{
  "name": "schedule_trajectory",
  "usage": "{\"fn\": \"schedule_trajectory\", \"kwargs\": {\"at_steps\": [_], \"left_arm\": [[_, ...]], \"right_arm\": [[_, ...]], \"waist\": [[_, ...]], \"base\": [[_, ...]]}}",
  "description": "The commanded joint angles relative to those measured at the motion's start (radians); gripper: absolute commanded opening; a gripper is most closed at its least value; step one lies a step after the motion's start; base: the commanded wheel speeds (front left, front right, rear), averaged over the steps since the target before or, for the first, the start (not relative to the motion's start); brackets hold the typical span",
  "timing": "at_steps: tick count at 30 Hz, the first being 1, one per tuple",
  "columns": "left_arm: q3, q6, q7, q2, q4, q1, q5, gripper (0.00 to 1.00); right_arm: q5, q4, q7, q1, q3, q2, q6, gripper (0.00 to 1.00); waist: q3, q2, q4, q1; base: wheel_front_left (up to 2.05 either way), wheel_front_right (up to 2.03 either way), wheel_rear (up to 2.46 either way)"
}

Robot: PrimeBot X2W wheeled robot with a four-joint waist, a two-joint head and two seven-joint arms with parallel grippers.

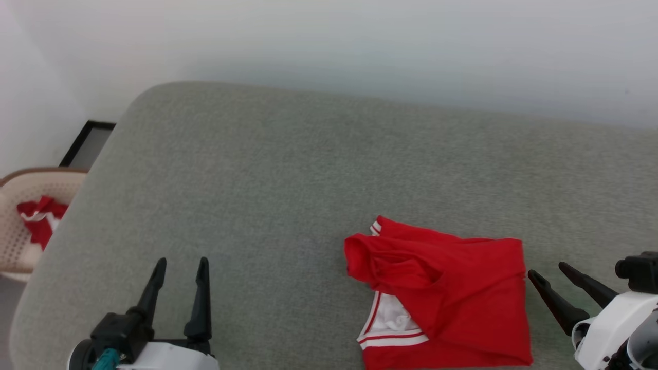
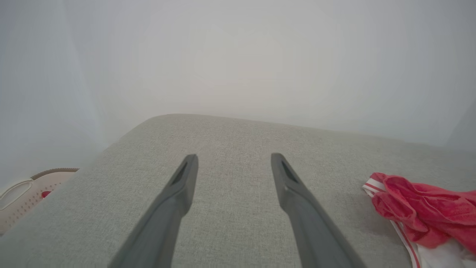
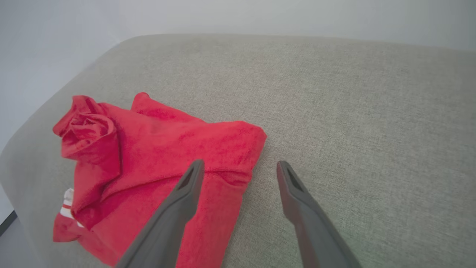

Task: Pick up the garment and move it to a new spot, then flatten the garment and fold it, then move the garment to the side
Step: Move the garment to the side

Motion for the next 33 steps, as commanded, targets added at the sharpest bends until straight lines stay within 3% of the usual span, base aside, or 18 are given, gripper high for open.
{"fn": "schedule_trajectory", "kwargs": {"at_steps": [1, 11, 19, 20, 21, 22, 33], "left_arm": [[0.000, -0.005, -0.001, -0.012, -0.001, -0.016, 0.010, 1.00], [0.004, -0.017, -0.001, -0.047, 0.002, -0.024, 0.031, 1.00], [0.015, -0.030, -0.001, -0.070, 0.010, -0.035, 0.044, 1.00], [0.017, -0.030, -0.001, -0.072, 0.011, -0.036, 0.045, 1.00], [0.019, -0.032, -0.001, -0.074, 0.012, -0.037, 0.046, 1.00], [0.021, -0.033, -0.001, -0.075, 0.013, -0.037, 0.048, 1.00], [0.037, -0.049, -0.001, -0.090, 0.018, -0.043, 0.059, 1.00]], "right_arm": [[0.031, 0.002, 0.026, -0.015, 0.022, -0.020, -0.002, 1.00], [0.110, 0.028, 0.172, -0.056, 0.075, -0.068, -0.002, 1.00], [0.163, 0.065, 0.321, -0.061, 0.103, -0.051, -0.002, 1.00], [0.169, 0.067, 0.334, -0.061, 0.108, -0.047, -0.002, 0.86], [0.172, 0.066, 0.350, -0.063, 0.117, -0.043, -0.002, 0.11], [0.164, 0.056, 0.355, -0.069, 0.129, -0.046, -0.002, 0.00], [0.147, 0.042, 0.324, -0.114, 0.115, -0.079, -0.002, 0.00]], "waist": [[0.035, 0.0000, 0.038, 0.0000], [0.067, 0.0000, 0.072, 0.0000], [0.081, 0.0000, 0.081, 0.0000], [0.081, 0.0000, 0.081, 0.0000], [0.082, 0.0000, 0.081, 0.0000], [0.082, 0.0000, 0.081, 0.0000], [0.081, 0.0000, 0.068, 0.0000]], "base": [[0.00, 0.00, 0.00], [0.00, 0.00, 0.00], [0.00, 0.00, 0.00], [0.00, 0.00, 0.00], [0.00, 0.00, 0.00], [0.00, 0.00, 0.00], [0.00, 0.00, 0.00]]}}
